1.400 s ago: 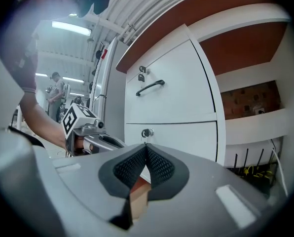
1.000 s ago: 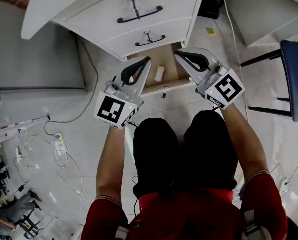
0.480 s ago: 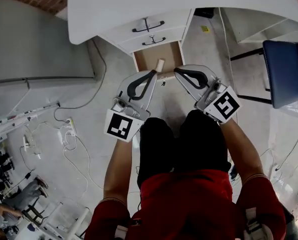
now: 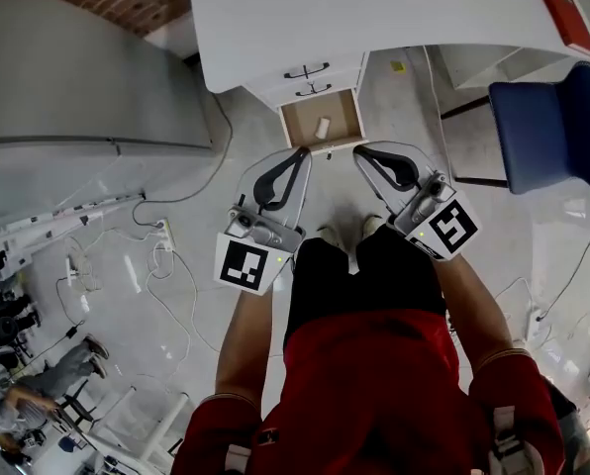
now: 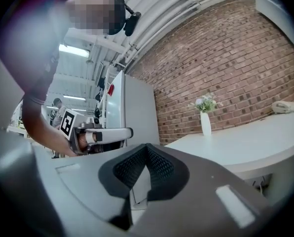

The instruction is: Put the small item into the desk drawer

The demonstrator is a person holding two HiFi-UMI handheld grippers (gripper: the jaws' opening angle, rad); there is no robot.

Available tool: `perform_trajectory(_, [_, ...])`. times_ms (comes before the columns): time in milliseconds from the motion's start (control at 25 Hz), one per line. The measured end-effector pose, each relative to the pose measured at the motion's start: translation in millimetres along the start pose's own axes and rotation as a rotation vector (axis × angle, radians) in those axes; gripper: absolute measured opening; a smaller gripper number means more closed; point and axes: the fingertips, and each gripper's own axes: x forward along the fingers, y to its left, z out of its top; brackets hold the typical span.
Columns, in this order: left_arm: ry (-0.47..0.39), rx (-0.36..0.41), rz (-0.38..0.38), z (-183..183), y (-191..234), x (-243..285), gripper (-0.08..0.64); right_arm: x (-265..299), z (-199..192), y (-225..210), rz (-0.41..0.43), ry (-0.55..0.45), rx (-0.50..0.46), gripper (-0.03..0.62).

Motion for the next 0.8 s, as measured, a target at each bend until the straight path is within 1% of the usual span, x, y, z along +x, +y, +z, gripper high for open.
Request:
perform_trajectory(120, [0.002, -0.002, 0.002, 42, -11, -12, 0.006, -20, 35, 13, -0.03, -0.016, 0.019, 0.011])
perform_trajectory(240, [0.003, 0.008, -0.014, 72, -29, -22, 0.006, -46, 61, 20, -0.065, -0.035, 0.019, 0.011])
perform_trajectory(360, [0.011, 0.026, -0.039, 91, -53, -28, 0.006, -67, 94, 30, -0.076, -0.054, 0.001, 0.011])
perform_trajectory(440, [0.012, 0.03, -0.055, 102, -64, -30, 0.006, -74, 112, 37, -0.068, -0.062, -0.015, 0.012])
perform_trajectory(560, [0.006, 0.027, -0.078, 117, -75, -32, 0.006, -77, 125, 46, -0.055, -0.064, -0.03, 0.011])
perform_trajectory(680, [0.002, 0.047, -0.097, 129, -84, -35, 0.006, -77, 138, 58, -0.049, -0.086, -0.032, 0.012])
perform_trajectory(800, [-0.009, 0.066, -0.097, 140, -89, -40, 0.006, -76, 150, 70, -0.04, -0.107, -0.031, 0.011])
